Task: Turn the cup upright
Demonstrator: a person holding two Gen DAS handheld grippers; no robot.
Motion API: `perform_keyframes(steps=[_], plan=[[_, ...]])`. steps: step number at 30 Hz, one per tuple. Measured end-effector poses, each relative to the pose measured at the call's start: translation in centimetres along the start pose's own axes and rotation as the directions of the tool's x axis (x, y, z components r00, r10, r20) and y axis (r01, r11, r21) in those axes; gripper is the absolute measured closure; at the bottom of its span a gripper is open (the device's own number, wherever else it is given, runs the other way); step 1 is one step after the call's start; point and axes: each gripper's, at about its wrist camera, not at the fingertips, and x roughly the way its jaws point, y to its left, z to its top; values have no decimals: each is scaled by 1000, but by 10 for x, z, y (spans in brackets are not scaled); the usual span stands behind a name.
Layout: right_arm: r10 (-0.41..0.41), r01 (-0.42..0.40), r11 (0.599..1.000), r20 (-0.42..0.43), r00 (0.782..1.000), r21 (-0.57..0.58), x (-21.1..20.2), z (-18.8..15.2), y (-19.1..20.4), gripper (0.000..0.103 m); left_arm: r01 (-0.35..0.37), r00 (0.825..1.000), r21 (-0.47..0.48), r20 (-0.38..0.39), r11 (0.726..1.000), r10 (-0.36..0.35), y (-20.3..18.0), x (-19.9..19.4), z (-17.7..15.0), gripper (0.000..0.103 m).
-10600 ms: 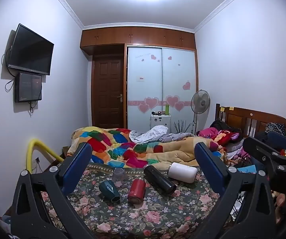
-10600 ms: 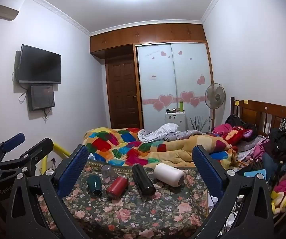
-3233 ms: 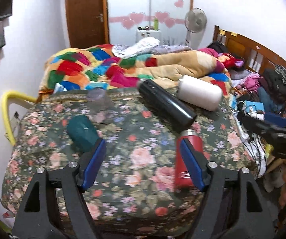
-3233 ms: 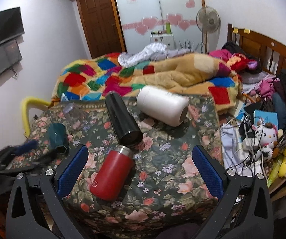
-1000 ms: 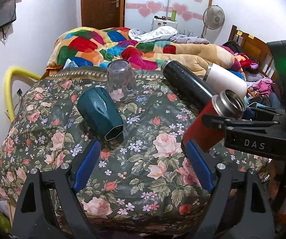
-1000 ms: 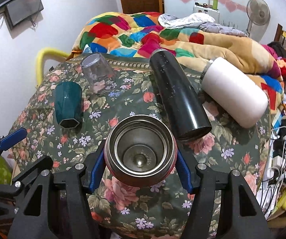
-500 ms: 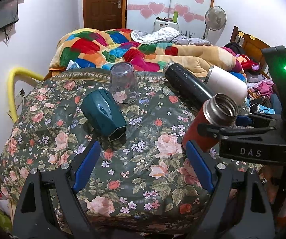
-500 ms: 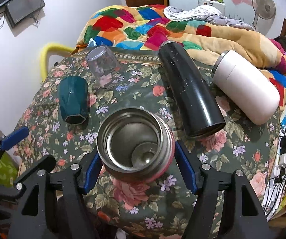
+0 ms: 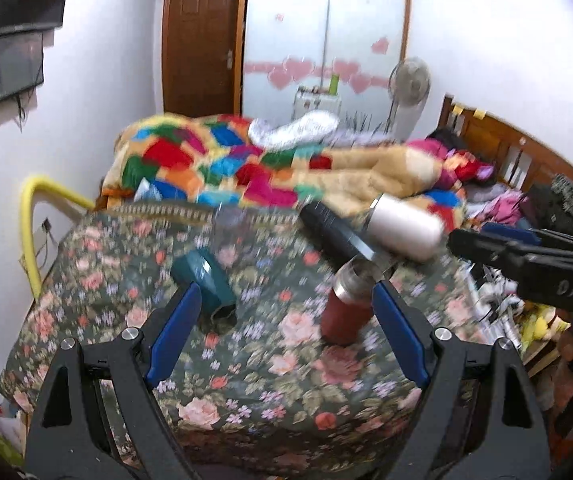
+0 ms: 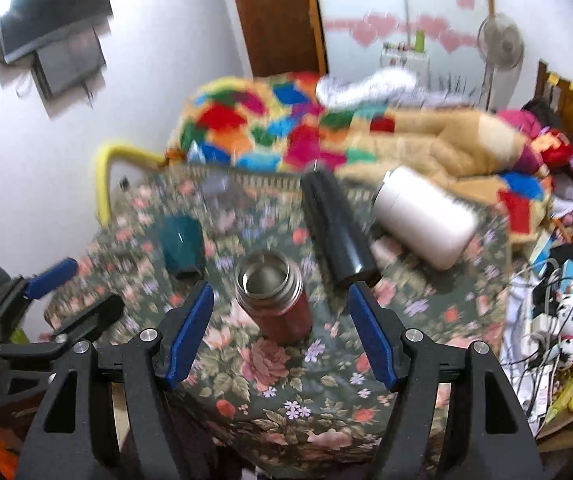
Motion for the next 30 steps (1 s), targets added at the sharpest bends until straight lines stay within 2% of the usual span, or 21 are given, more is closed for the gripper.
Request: perform_keyframes(steps=[3,6,11,14,16,19,23,26,30], plan=[[-23,23,1000,138,990,-3,-49,5,4,37,22,995,8,96,1000,-23,-11,-37,14,15],[-29,31,1000,271,962,-2,-96,4,7,36,15,981,17,193,1000,-18,-22,-76,24,14],[-78,89,996,449,890,-4,-152,-7,25,33,2,944,22,331,1000,-9,-33,-131,28,11],[-107,121,993,519,848,7,-169,-14,36,25,-45,918,28,396,999,30,-39,-155,24,6],[-118,131,991,543,832,15,-174,-17,38,19,-68,905,32,423,997,48,-43,-165,21,4],[-138,151,988,557,819,24,-174,-19,40,15,-79,893,30,446,996,57,-46,-176,15,0],[-182,191,981,564,806,43,-175,-24,44,1,-74,895,24,443,997,55,-45,-179,11,0],[-193,207,977,566,801,40,-179,-30,42,0,-67,898,18,437,998,52,-46,-179,9,0],[-189,204,978,560,807,36,-183,-35,41,0,-65,898,17,436,998,51,-46,-180,9,0]])
